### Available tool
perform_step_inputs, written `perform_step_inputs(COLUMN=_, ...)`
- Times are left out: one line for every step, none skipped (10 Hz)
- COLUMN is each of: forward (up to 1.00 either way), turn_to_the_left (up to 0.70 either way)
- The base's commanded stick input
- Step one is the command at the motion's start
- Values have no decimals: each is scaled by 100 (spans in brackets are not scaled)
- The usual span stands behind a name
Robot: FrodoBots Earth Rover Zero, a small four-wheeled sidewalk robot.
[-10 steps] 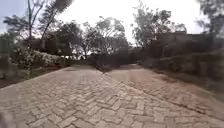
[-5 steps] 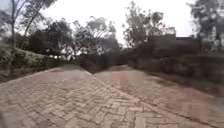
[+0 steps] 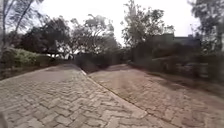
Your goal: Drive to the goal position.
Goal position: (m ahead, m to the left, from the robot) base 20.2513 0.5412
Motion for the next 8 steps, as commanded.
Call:
perform_step_inputs(forward=85, turn_to_the_left=0)
perform_step_inputs(forward=85, turn_to_the_left=0)
perform_step_inputs(forward=85, turn_to_the_left=0)
perform_step_inputs(forward=85, turn_to_the_left=0)
perform_step_inputs(forward=85, turn_to_the_left=0)
perform_step_inputs(forward=85, turn_to_the_left=0)
perform_step_inputs(forward=85, turn_to_the_left=0)
perform_step_inputs(forward=85, turn_to_the_left=0)
